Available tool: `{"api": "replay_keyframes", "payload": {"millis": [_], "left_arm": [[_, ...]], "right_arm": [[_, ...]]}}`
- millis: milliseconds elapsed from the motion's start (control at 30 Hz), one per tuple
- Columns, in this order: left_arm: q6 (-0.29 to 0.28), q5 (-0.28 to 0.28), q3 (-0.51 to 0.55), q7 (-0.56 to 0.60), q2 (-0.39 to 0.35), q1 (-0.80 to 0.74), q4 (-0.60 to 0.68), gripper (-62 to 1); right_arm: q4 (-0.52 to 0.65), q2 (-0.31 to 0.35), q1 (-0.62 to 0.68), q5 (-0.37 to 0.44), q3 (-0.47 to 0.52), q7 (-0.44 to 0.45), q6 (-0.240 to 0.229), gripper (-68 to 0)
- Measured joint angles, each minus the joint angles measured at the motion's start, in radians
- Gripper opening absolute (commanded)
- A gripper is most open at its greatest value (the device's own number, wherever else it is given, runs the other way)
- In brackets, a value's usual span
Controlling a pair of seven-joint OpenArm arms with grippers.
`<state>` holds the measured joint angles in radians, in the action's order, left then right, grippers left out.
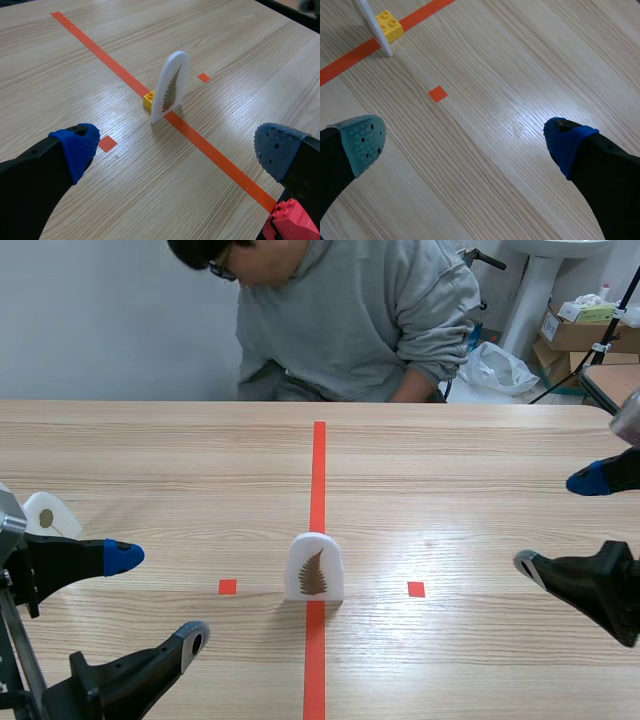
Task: Do the leaf sorting experiment
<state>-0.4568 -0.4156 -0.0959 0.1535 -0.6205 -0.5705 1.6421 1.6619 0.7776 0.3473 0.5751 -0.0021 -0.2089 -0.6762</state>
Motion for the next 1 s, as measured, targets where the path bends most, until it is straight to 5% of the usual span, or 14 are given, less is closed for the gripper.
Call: {"api": "replay_keyframes", "payload": {"millis": [400,633,1000], "left_arm": [[0.037,0.0,0.0,0.001,0.0,0.003,0.0,1.4],[0.039,0.0,0.0,0.0,0.0,0.003,0.0,1.4],[0.064,0.0,0.0,0.0,0.02,0.003,0.0,1.4]], "right_arm": [[-0.168,-0.012,-0.365,-0.124,-0.457,0.032,-0.028,0.4],[-0.253,-0.061,-0.551,-0.222,-0.633,0.082,-0.027,0.4],[-0.405,-0.204,-0.71,-0.27,-0.844,0.122,-0.027,0.4]]}}
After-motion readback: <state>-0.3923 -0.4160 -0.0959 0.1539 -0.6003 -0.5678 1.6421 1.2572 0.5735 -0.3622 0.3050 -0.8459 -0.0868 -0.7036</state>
